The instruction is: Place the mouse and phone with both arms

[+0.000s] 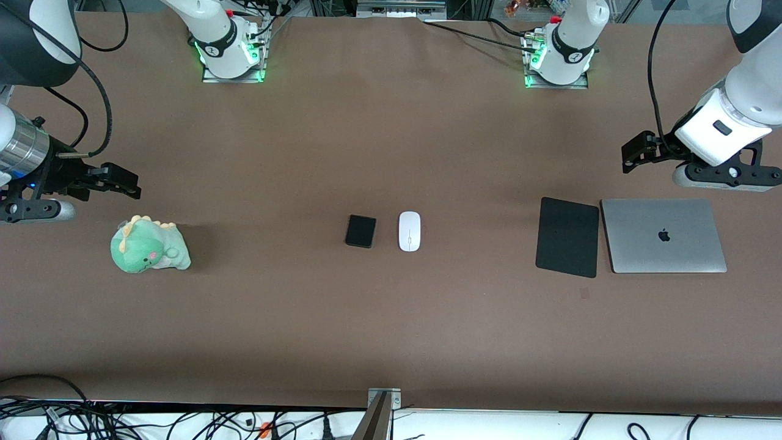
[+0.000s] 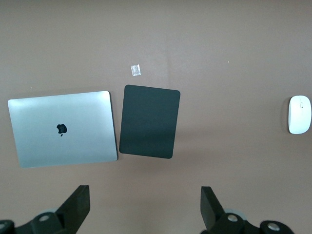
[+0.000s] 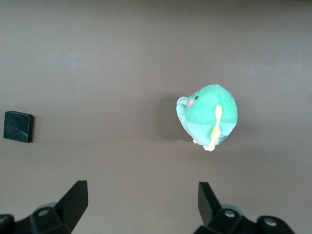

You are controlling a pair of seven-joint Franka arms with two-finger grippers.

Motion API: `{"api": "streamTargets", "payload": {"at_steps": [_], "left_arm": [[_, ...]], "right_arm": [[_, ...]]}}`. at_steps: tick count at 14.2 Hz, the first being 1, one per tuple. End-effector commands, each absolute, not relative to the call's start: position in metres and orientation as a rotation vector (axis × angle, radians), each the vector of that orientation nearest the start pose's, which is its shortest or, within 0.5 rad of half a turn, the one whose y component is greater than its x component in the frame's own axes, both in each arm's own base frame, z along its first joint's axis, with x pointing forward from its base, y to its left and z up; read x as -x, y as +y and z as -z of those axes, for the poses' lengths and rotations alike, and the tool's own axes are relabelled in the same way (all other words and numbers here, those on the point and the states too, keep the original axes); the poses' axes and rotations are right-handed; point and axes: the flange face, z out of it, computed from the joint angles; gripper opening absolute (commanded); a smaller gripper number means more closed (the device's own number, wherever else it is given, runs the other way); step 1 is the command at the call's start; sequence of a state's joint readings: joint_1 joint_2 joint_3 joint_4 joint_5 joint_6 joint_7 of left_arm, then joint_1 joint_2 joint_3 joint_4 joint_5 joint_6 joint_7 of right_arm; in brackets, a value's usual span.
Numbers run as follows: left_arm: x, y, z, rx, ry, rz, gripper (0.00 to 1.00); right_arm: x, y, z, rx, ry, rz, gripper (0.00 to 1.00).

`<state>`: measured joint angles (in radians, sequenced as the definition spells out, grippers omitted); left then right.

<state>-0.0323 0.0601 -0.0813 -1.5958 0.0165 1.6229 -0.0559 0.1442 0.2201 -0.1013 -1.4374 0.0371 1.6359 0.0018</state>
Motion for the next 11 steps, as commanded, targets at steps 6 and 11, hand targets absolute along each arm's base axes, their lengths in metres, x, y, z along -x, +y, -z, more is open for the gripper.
{"api": "streamTargets", "payload": {"at_steps": [6, 11], "left_arm": [[-0.573, -0.064, -0.586, 3.145, 0.072, -0.059, 1.0], [-0.591, -0.085, -0.525, 3.125, 0.12, -0.249, 1.0]], "right_arm": [[-0.623, 0.036, -0.57, 3.113, -0.068, -0.023, 1.0], [-0.623, 0.035, -0.571, 3.113, -0.058, -0.021, 1.0]]}}
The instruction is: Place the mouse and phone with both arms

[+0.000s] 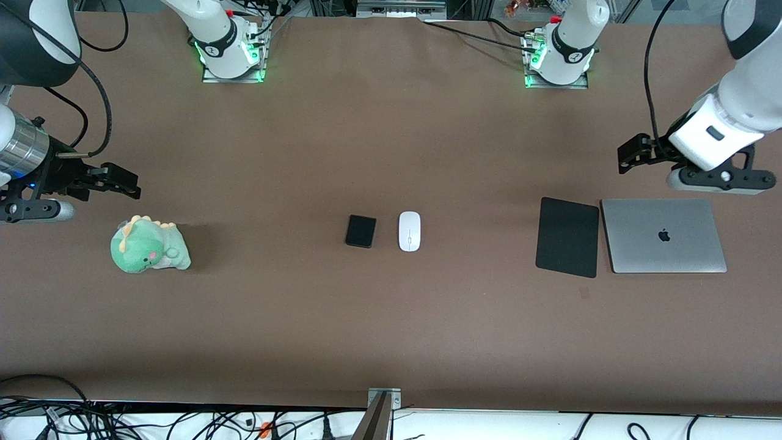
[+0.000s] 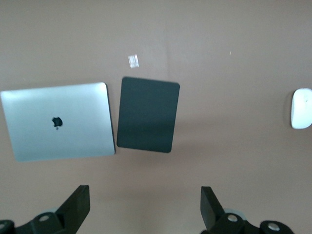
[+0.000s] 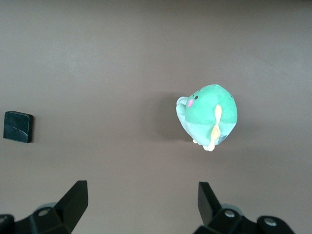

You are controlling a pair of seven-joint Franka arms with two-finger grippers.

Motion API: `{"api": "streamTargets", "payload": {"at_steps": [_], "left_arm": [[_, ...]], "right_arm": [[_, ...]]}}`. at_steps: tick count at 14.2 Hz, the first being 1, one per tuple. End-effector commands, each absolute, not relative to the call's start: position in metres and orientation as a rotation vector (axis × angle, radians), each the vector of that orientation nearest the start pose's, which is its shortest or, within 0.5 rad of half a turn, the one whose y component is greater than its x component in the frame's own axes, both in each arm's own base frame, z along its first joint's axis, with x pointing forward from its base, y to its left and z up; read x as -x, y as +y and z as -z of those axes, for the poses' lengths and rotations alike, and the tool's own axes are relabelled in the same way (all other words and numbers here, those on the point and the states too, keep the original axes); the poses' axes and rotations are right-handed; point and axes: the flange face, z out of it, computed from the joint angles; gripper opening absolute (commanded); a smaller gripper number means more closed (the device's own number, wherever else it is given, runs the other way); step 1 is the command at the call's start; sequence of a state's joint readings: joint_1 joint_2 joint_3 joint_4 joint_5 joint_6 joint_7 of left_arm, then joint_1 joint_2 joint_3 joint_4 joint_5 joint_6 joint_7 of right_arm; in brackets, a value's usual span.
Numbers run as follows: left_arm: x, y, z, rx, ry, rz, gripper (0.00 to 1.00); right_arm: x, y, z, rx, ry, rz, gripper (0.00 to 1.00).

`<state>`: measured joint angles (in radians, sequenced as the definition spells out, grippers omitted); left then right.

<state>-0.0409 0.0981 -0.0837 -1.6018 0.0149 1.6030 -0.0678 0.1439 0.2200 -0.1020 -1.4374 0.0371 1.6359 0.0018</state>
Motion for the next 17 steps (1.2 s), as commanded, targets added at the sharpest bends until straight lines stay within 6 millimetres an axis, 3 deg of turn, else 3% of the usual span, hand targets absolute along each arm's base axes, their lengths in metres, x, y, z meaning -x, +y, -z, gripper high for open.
{"api": "streamTargets", "payload": {"at_steps": [1, 5, 8, 11, 14, 17], "left_arm": [[-0.594, -0.102, -0.509, 3.119, 0.16, -0.283, 1.0], [-0.609, -0.207, -0.409, 3.097, 0.326, -0.316, 1.0], [-0.61, -0.275, -0.358, 3.177, 0.266, -0.238, 1.0], [-0.594, -0.349, -0.318, 3.227, 0.313, -0.128, 1.0], [-0.591, -0.38, -0.276, 3.254, 0.176, -0.03, 1.0], [-0.574, -0.422, -0.233, 3.269, 0.213, 0.05, 1.0]], "right_arm": [[-0.623, 0.035, -0.571, 3.113, -0.058, -0.021, 1.0], [-0.623, 0.035, -0.571, 3.113, -0.058, -0.021, 1.0], [-0.623, 0.036, -0.572, 3.112, -0.056, -0.018, 1.0], [-0.623, 0.036, -0.572, 3.112, -0.056, -0.021, 1.0], [-0.622, 0.036, -0.571, 3.112, -0.056, -0.023, 1.0], [-0.622, 0.036, -0.571, 3.111, -0.06, -0.025, 1.0]]}}
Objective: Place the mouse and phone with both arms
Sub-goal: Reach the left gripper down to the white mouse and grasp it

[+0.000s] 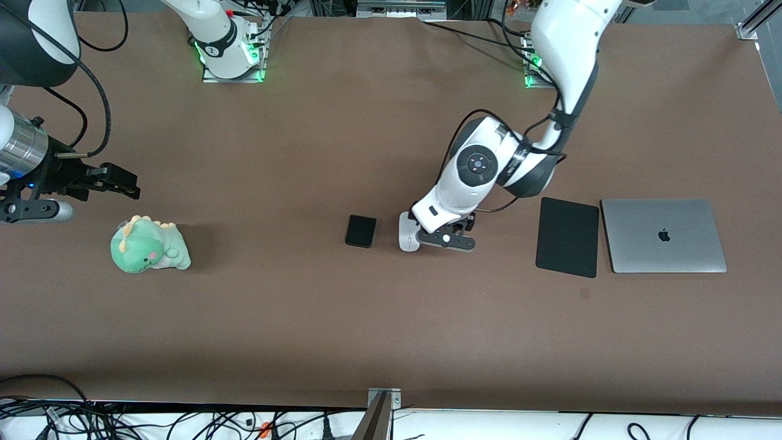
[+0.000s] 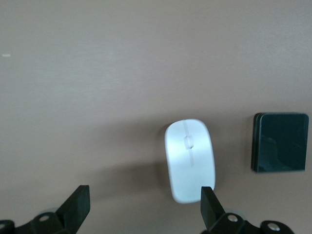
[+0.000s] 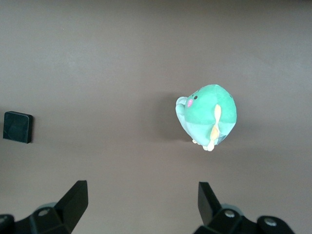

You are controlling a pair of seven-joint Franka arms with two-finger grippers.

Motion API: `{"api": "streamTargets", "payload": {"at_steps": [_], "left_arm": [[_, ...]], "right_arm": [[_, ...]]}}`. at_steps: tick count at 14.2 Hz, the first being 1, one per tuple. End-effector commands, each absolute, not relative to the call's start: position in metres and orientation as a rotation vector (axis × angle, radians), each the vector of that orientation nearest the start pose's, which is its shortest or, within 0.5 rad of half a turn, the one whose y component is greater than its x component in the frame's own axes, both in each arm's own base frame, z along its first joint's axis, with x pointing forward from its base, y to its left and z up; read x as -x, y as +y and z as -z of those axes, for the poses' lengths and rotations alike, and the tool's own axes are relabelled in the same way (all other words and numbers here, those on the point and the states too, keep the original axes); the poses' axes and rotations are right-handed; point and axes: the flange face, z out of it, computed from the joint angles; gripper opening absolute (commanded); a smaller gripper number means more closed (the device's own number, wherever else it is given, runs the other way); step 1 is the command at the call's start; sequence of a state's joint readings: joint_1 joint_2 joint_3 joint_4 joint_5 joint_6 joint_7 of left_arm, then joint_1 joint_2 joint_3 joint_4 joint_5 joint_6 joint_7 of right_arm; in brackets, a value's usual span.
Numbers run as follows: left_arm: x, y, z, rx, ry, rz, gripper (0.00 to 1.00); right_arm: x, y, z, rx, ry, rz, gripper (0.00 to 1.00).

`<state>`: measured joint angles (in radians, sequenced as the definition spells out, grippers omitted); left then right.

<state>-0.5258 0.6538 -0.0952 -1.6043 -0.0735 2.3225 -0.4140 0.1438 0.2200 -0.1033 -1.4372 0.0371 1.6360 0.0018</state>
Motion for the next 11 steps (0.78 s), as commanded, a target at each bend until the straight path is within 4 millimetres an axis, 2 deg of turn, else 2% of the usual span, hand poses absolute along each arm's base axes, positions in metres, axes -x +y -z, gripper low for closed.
{"api": "streamTargets", "payload": {"at_steps": [1, 3, 5, 7, 11], "left_arm": [[-0.58, -0.429, -0.228, 3.27, 0.229, 0.085, 1.0], [-0.577, -0.445, -0.217, 3.259, 0.24, 0.101, 1.0], [-0.576, -0.452, -0.206, 3.265, 0.19, 0.135, 1.0], [-0.574, -0.453, -0.199, 3.243, 0.213, 0.148, 1.0], [-0.567, -0.456, -0.179, 3.243, 0.124, 0.129, 1.0]], "right_arm": [[-0.622, 0.036, -0.571, 3.112, -0.061, -0.025, 1.0], [-0.622, 0.036, -0.571, 3.111, -0.06, -0.025, 1.0], [-0.622, 0.036, -0.571, 3.112, -0.061, -0.025, 1.0], [-0.622, 0.036, -0.571, 3.112, -0.061, -0.025, 1.0], [-0.622, 0.036, -0.571, 3.111, -0.06, -0.023, 1.0]]}}
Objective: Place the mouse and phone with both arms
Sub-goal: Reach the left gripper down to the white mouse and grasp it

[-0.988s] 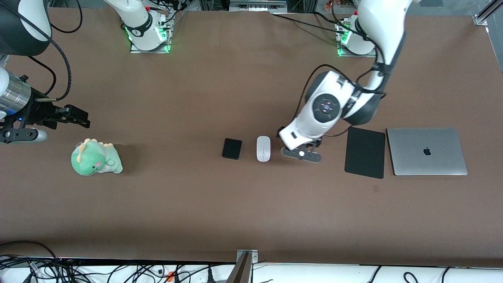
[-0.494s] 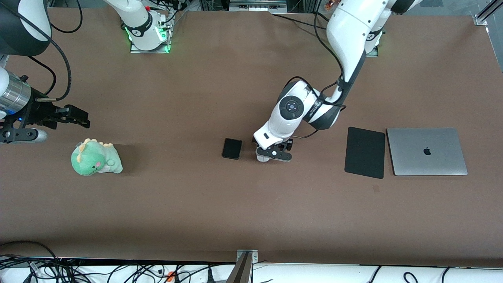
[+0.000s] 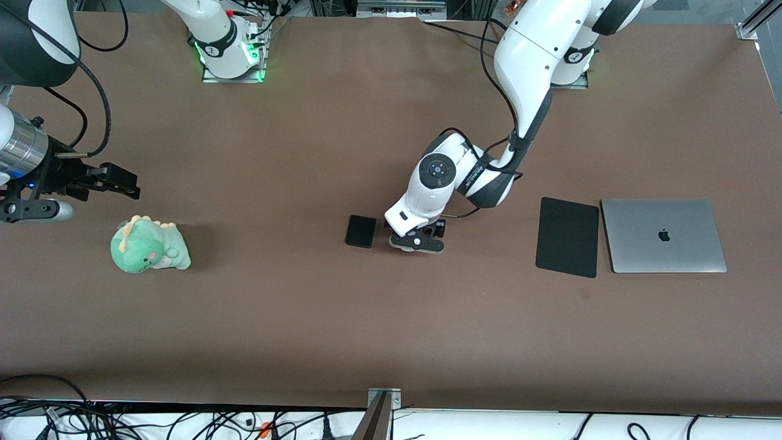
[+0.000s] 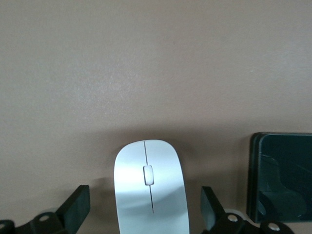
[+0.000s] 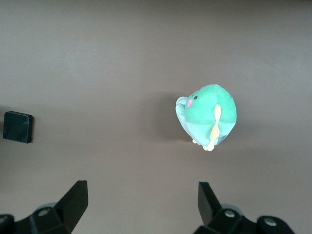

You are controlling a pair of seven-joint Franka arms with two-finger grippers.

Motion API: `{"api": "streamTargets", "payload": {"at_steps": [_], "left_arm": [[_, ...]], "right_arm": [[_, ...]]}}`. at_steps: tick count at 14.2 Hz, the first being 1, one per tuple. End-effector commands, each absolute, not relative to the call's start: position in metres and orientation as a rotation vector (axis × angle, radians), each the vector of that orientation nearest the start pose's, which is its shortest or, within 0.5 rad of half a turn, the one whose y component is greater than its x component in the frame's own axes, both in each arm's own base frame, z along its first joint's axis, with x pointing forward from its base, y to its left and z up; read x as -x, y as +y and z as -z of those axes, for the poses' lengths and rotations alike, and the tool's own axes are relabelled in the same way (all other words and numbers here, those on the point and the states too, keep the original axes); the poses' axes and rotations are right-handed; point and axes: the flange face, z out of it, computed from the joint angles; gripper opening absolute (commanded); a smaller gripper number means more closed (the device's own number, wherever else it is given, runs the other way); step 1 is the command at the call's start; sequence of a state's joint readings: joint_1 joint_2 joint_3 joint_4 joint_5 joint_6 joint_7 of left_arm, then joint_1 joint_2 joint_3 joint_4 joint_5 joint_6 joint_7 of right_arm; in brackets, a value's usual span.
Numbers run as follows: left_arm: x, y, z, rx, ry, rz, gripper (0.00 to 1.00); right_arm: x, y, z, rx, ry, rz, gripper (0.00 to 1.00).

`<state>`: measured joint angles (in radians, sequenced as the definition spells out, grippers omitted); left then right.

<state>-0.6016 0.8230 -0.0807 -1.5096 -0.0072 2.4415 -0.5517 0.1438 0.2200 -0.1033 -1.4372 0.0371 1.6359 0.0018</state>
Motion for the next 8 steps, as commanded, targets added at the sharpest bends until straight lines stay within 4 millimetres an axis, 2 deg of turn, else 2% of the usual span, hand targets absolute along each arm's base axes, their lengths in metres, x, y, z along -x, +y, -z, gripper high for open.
{"api": "streamTargets", "payload": {"at_steps": [1, 4, 5, 6, 7, 8], "left_arm": [[-0.5616, -0.4609, -0.1754, 3.243, 0.127, 0.123, 1.0], [-0.5615, -0.4609, -0.1738, 3.244, 0.086, 0.12, 1.0], [-0.5611, -0.4607, -0.1731, 3.243, 0.086, 0.118, 0.89], [-0.5617, -0.4611, -0.1749, 3.244, 0.086, 0.122, 0.59], [-0.5612, -0.4607, -0.1741, 3.242, 0.089, 0.118, 0.39], [-0.5616, -0.461, -0.1765, 3.242, 0.094, 0.118, 0.27]], "right_arm": [[-0.6224, 0.0358, -0.5715, 3.111, -0.06, -0.023, 1.0], [-0.6222, 0.0358, -0.5713, 3.111, -0.06, -0.025, 1.0], [-0.6222, 0.0358, -0.5713, 3.111, -0.06, -0.025, 1.0], [-0.6223, 0.0357, -0.5713, 3.113, -0.054, -0.026, 1.0], [-0.622, 0.0375, -0.5712, 3.112, -0.053, -0.028, 1.0], [-0.6219, 0.0384, -0.5712, 3.112, -0.053, -0.028, 1.0]]}}
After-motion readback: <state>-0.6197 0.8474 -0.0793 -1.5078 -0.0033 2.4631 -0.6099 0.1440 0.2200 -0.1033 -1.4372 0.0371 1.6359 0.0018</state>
